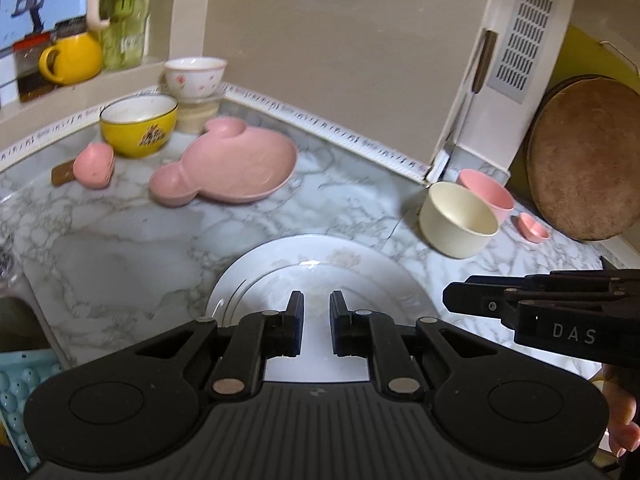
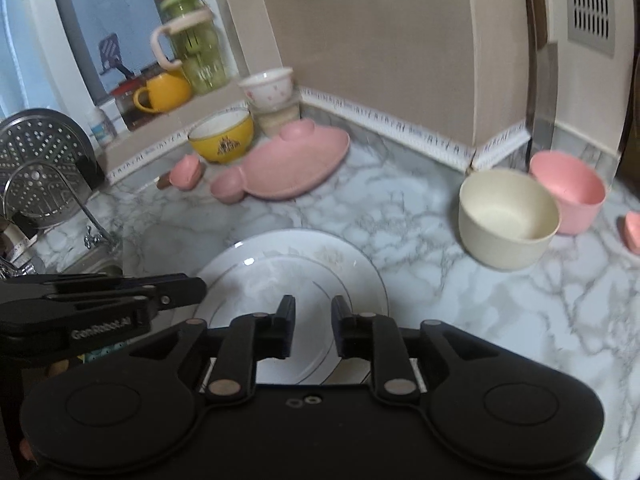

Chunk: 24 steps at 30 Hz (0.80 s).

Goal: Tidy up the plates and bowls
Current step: 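Open both grippers to release the small plate on the stack, then move both grippers to the pink bear-shaped plate and grasp its rim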

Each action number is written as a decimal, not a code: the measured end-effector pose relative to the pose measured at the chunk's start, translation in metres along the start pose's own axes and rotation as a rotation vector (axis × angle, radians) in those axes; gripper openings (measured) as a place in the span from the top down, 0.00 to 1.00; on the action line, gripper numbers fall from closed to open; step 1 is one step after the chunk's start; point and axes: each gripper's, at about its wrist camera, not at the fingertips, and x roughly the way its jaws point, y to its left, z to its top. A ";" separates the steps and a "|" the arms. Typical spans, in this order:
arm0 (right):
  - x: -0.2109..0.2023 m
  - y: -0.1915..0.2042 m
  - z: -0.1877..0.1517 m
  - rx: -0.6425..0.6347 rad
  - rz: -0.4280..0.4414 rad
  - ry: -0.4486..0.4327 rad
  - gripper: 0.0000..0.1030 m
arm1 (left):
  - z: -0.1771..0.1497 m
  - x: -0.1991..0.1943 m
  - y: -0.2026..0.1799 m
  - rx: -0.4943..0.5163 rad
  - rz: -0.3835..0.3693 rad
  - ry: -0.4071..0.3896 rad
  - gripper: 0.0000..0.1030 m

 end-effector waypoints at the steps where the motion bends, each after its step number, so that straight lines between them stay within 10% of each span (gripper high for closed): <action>1: -0.003 0.000 0.001 -0.003 -0.004 -0.009 0.76 | 0.001 -0.001 -0.002 0.006 -0.005 -0.007 0.87; 4: -0.013 0.002 0.003 -0.020 -0.025 -0.044 0.60 | 0.005 -0.007 -0.008 0.026 0.001 -0.034 0.74; 6: -0.019 0.003 0.004 -0.031 -0.030 -0.072 0.46 | 0.007 -0.012 -0.010 0.031 0.001 -0.063 0.42; 8: -0.023 0.004 0.007 -0.038 -0.034 -0.084 0.42 | 0.010 -0.018 -0.010 0.029 0.002 -0.099 0.30; 24: 0.001 0.015 0.083 -0.152 0.016 -0.103 0.00 | 0.051 0.003 0.028 -0.143 0.097 -0.104 0.19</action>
